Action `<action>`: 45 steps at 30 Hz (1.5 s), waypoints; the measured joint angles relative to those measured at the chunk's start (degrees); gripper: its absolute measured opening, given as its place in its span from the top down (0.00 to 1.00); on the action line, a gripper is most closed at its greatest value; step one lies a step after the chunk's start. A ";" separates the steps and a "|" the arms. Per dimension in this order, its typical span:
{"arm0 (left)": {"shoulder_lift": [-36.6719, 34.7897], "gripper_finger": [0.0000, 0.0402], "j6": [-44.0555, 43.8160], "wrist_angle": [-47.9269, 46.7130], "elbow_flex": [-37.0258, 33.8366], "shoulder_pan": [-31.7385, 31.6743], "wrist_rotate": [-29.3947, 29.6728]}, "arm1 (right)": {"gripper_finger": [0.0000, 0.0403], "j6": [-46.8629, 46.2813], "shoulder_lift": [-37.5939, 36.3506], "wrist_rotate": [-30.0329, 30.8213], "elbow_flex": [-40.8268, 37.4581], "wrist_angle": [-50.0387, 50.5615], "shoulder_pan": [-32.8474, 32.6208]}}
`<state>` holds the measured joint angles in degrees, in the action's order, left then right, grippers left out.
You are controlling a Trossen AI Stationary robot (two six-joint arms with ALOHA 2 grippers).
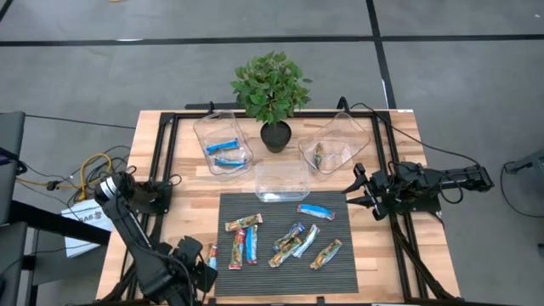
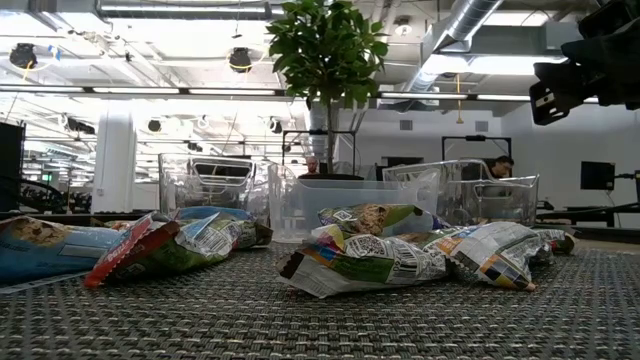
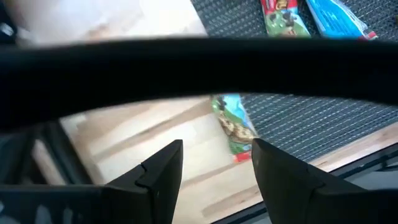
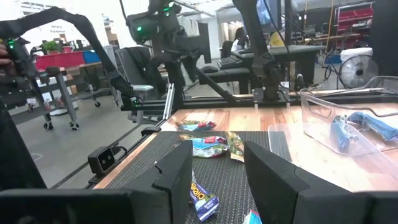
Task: Pick and place Granola Bars by type
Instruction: Put the red granola bar into the center transparent bin
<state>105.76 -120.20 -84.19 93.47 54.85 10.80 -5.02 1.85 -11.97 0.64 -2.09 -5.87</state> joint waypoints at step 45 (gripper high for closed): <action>5.49 0.54 -7.37 26.09 -17.29 -7.78 -9.49 | 0.66 -0.02 0.02 0.00 0.00 0.02 0.00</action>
<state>111.26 -127.57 -58.10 76.18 47.07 1.32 -5.04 1.87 -11.97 0.64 -2.07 -5.87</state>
